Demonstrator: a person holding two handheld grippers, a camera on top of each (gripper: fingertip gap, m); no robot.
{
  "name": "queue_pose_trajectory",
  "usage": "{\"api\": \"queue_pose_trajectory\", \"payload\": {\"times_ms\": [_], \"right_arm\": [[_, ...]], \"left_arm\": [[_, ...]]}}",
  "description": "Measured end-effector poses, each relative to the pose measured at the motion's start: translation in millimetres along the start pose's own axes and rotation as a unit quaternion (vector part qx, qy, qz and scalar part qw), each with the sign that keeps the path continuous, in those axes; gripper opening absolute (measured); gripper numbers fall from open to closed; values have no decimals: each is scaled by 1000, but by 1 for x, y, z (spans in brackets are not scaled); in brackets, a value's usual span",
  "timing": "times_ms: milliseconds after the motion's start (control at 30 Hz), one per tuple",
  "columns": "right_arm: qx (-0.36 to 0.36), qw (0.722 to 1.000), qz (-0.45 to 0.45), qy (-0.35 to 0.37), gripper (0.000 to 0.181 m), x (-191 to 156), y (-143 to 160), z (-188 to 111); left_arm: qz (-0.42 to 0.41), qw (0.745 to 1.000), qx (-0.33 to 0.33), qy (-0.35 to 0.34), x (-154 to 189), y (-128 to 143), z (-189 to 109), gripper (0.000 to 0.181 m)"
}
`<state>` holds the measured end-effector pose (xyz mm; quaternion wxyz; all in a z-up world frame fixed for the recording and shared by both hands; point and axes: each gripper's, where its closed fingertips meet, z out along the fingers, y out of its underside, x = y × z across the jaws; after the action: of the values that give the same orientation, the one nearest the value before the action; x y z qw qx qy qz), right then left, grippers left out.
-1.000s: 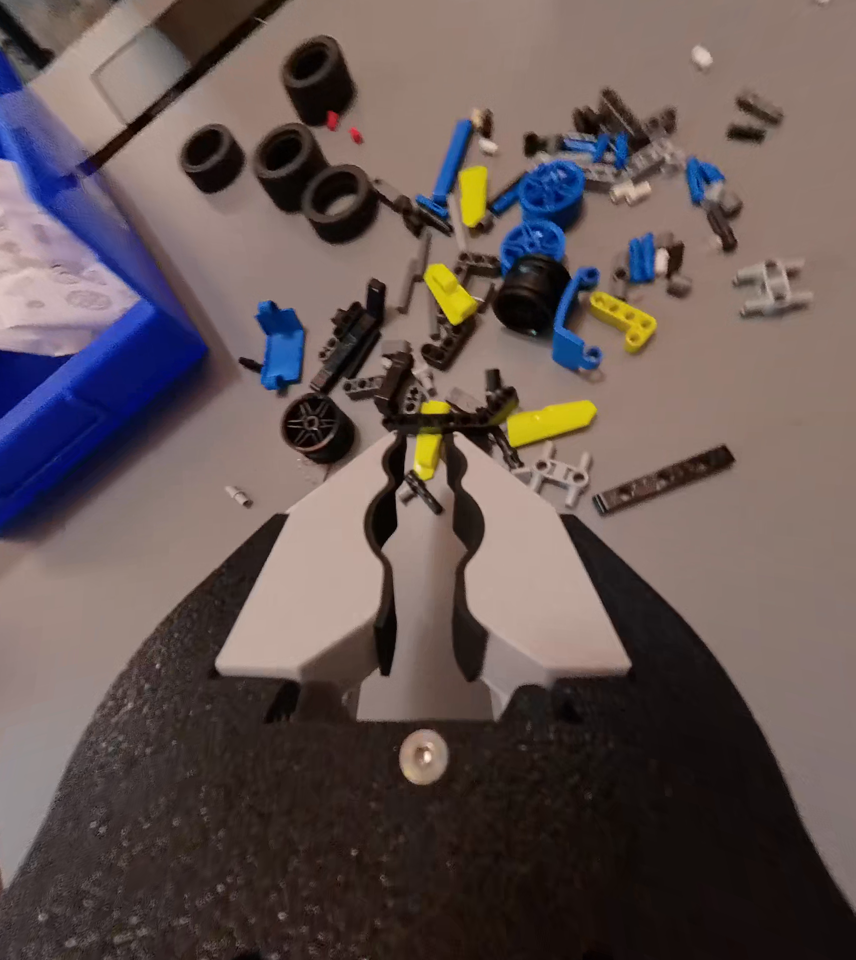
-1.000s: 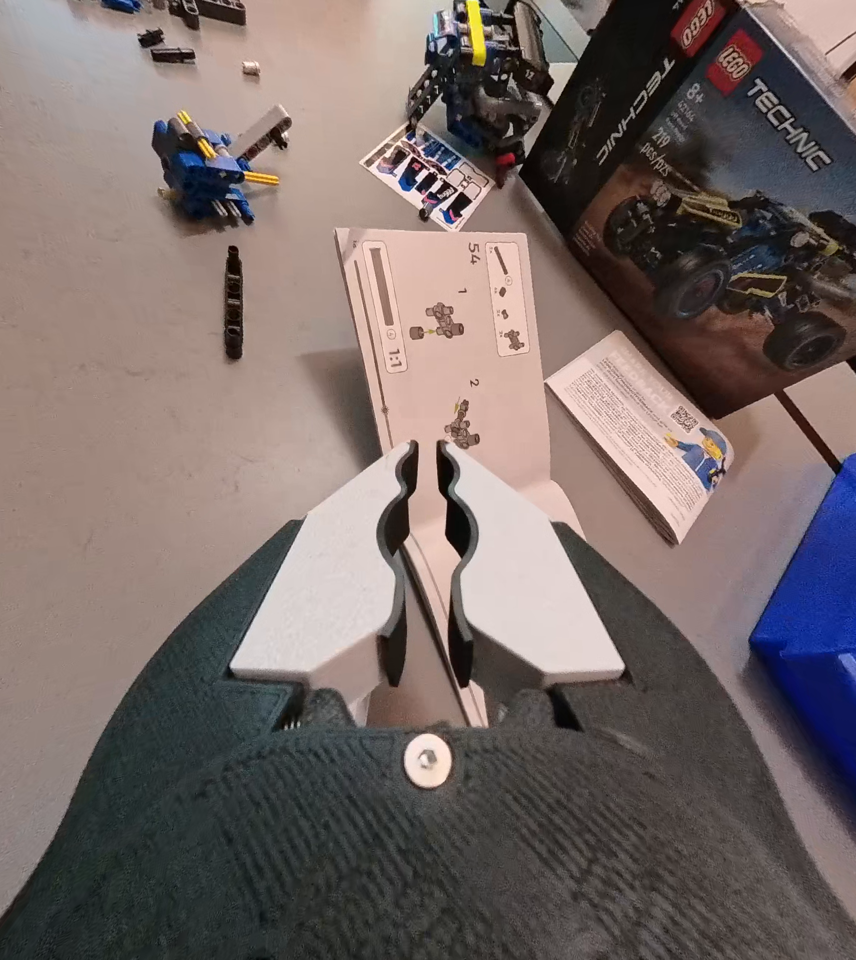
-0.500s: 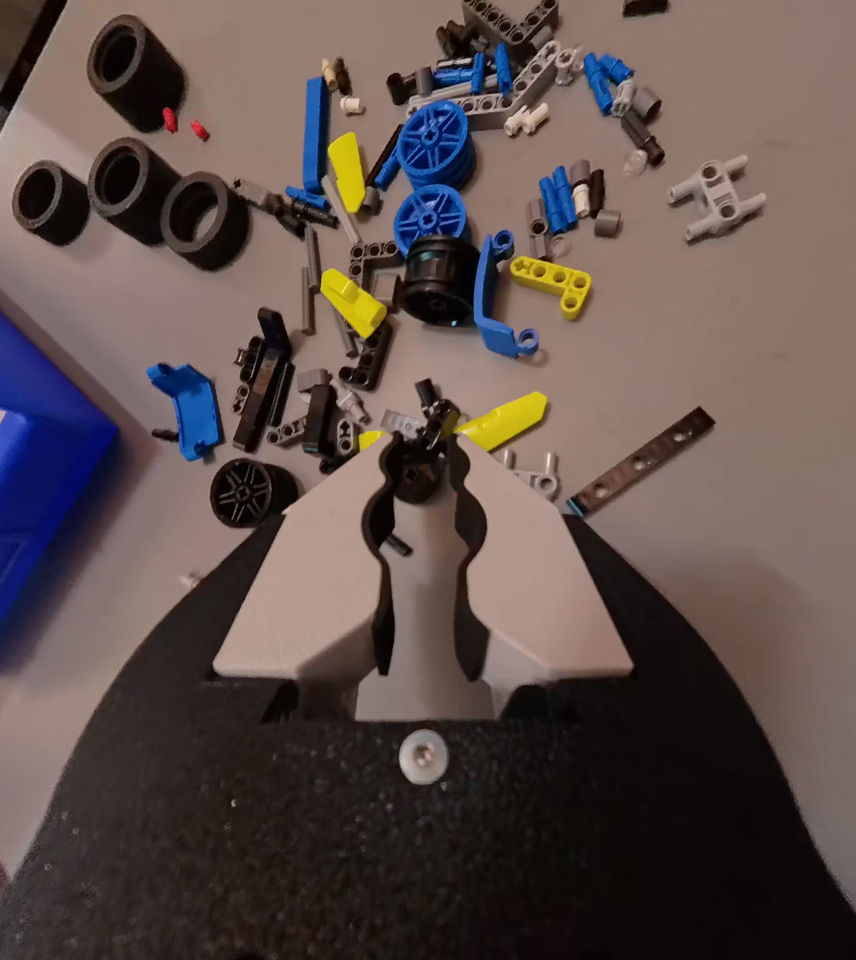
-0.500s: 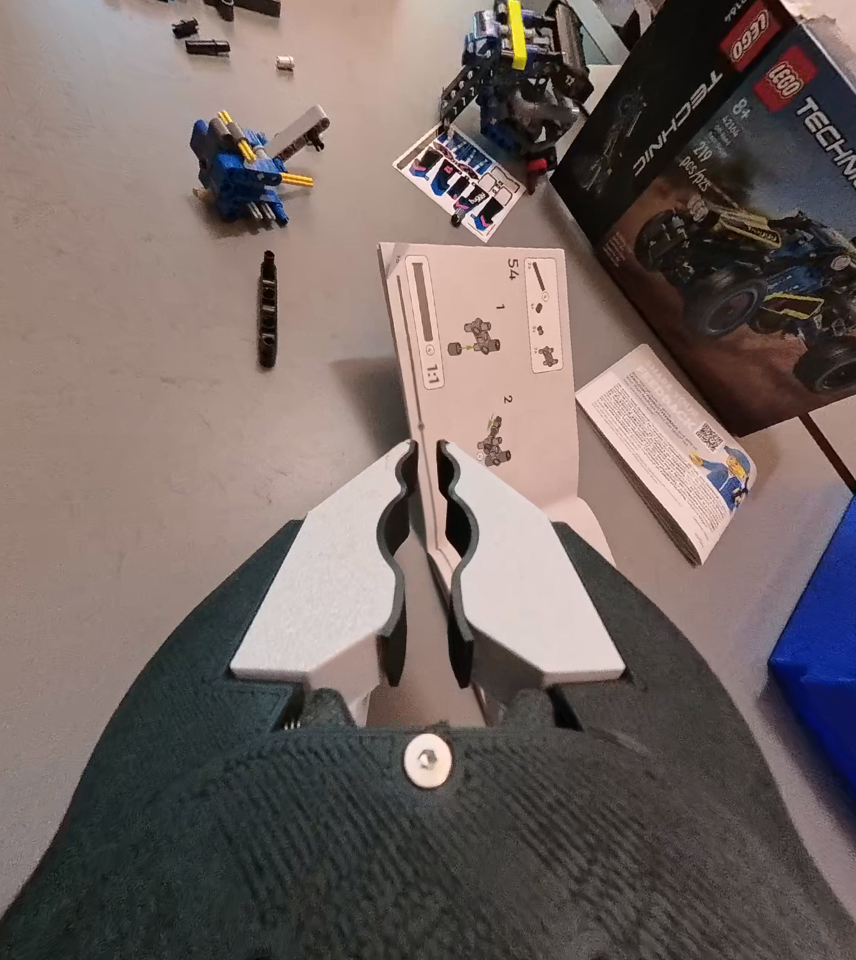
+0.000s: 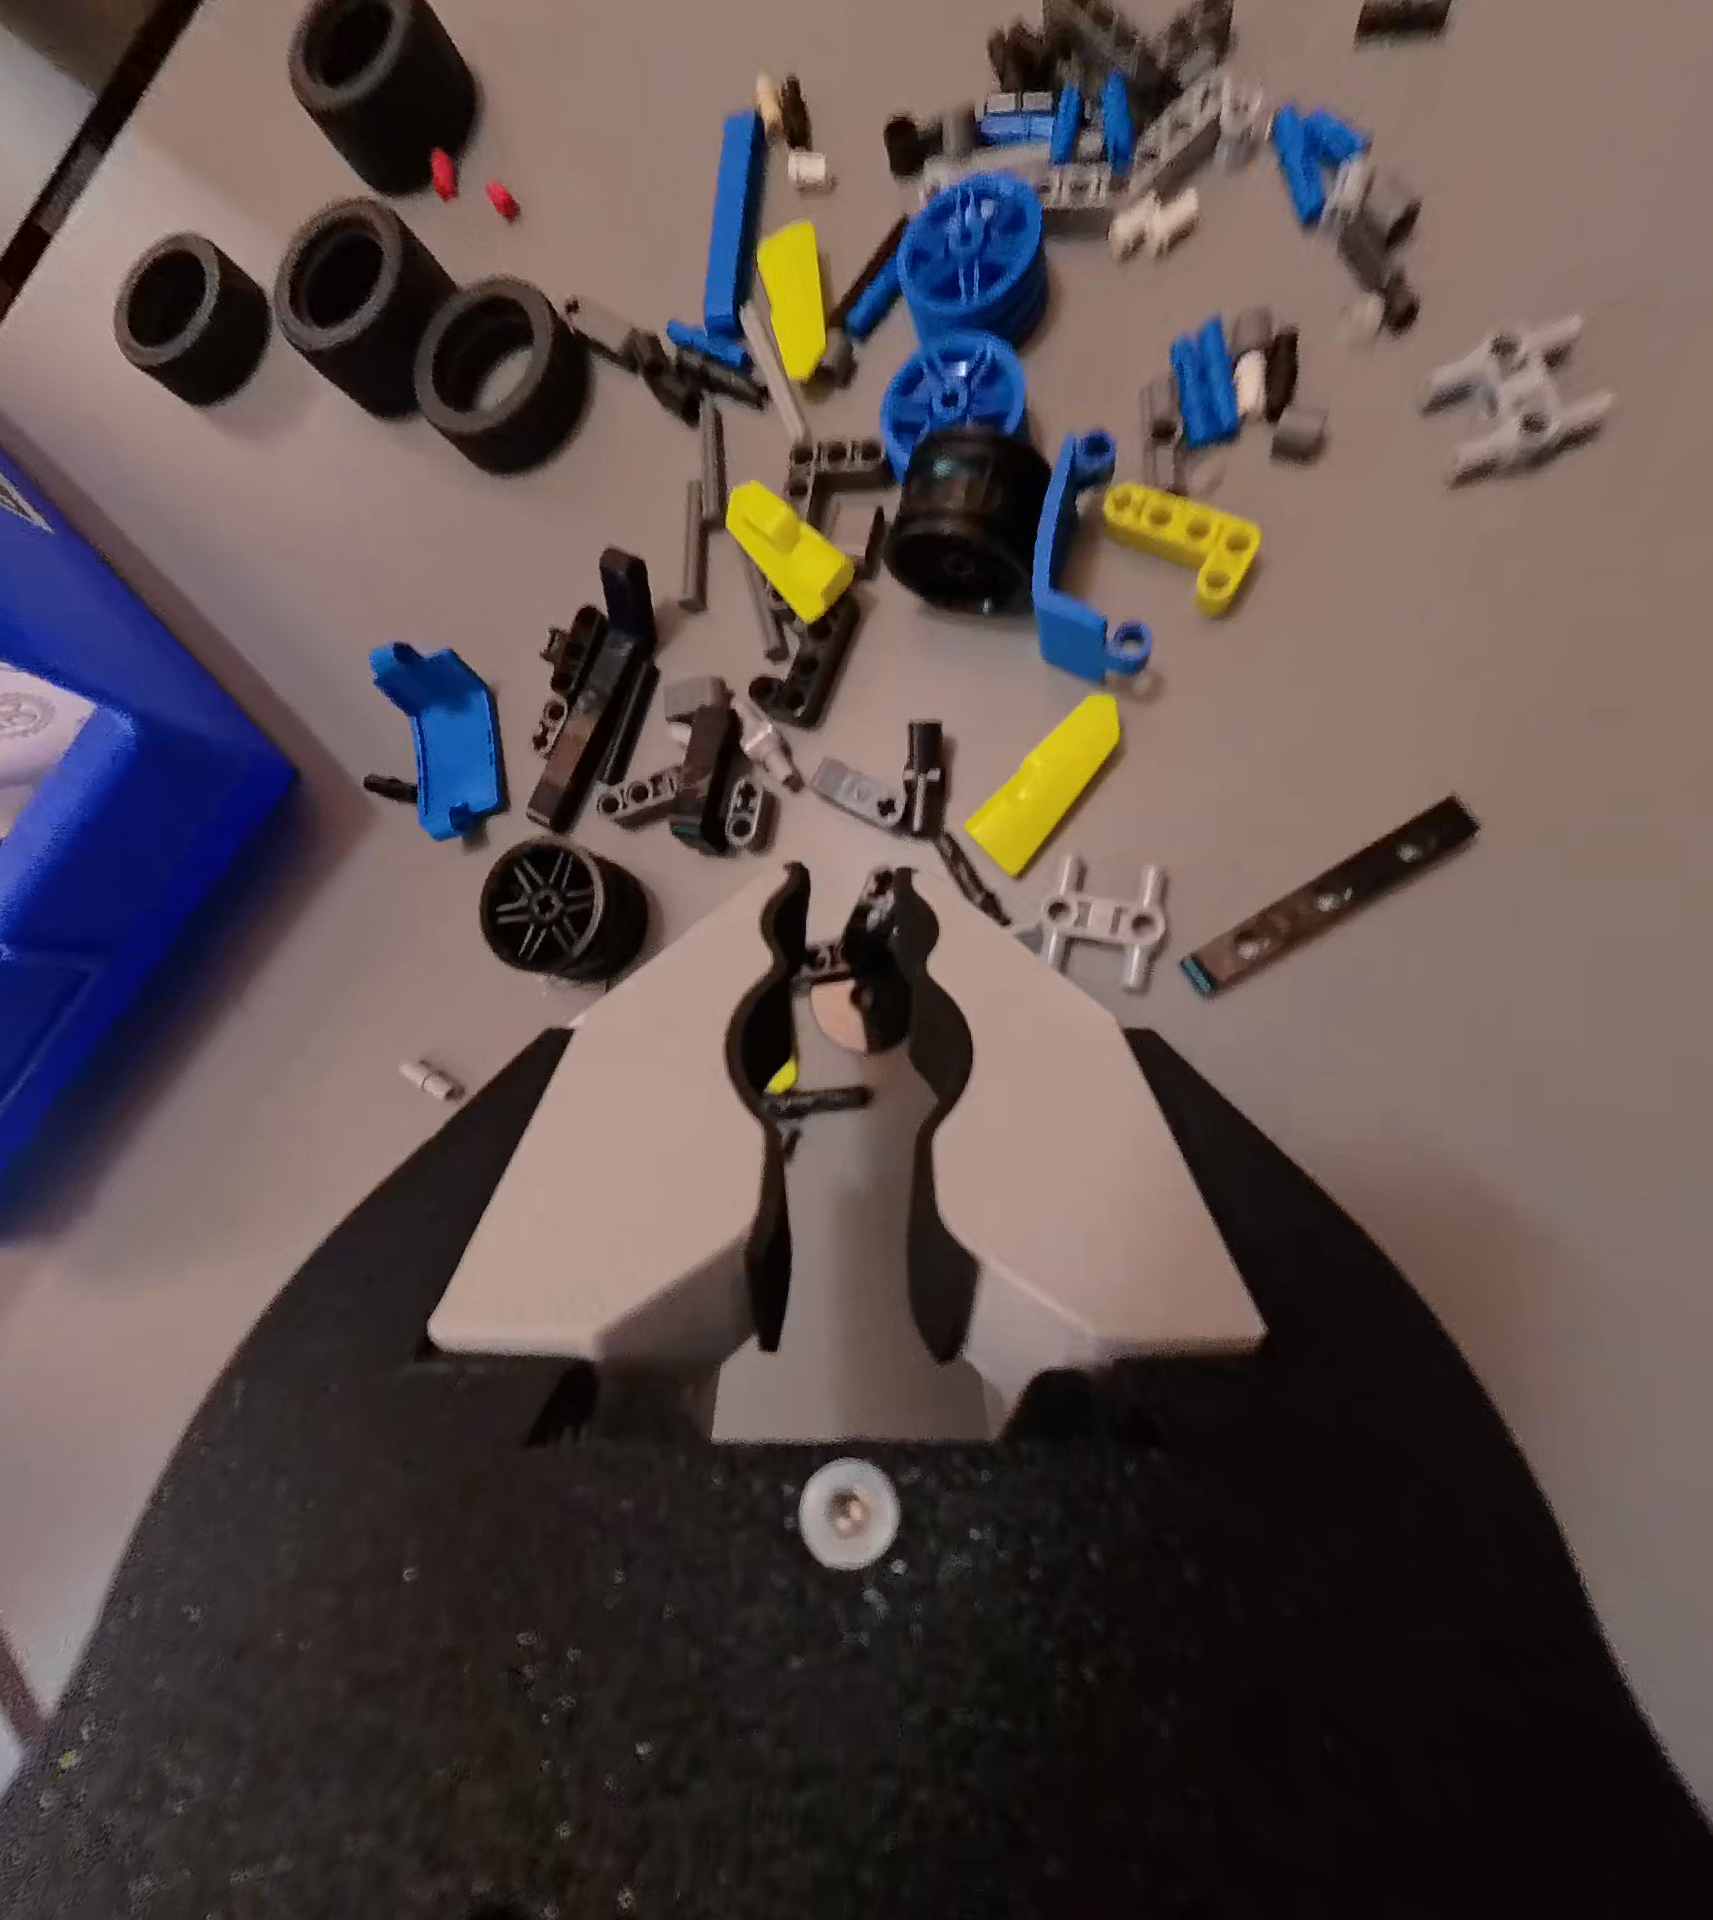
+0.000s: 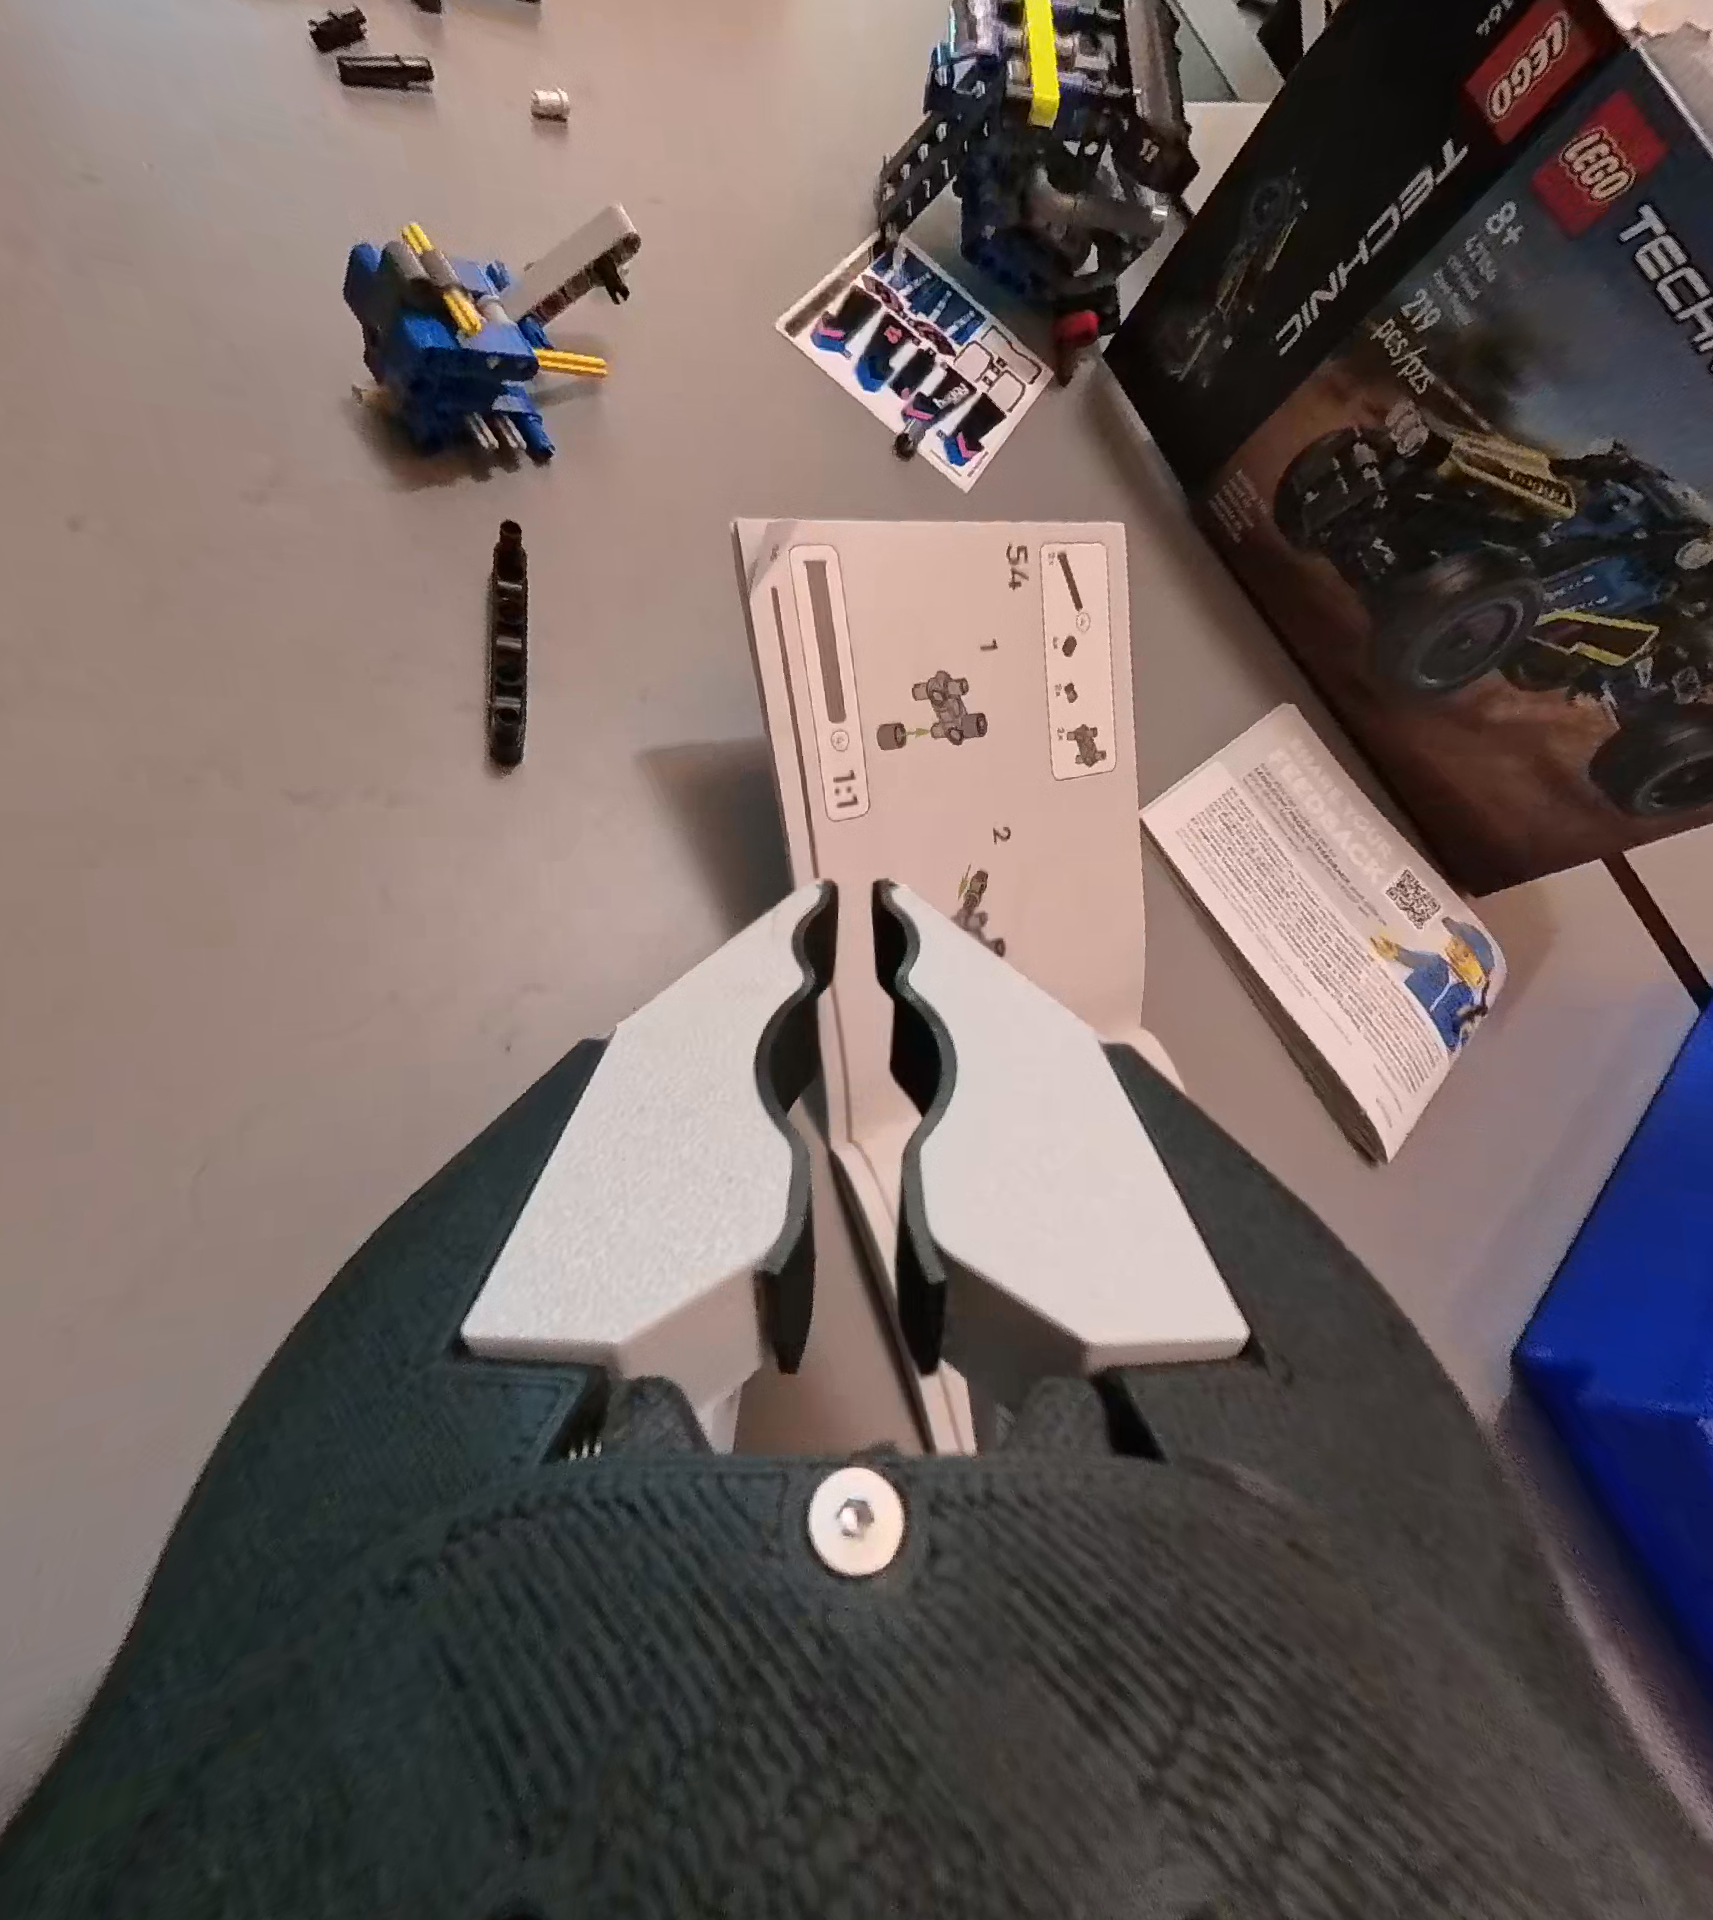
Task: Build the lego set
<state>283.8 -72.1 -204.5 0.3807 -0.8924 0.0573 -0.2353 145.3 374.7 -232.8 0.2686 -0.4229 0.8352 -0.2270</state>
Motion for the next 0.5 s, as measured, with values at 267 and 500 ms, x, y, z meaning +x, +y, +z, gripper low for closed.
{"api": "queue_pose_trajectory", "payload": {"times_ms": [267,500], "right_arm": [[26,999,-18,-3,4,-3,-13,0],[26,999,-23,-3,4,-4,-14,1]], "left_arm": [[6,1000,-14,4,11,-3,5,13],[-67,995,32,-60,-17,-7,-3,12]]}}
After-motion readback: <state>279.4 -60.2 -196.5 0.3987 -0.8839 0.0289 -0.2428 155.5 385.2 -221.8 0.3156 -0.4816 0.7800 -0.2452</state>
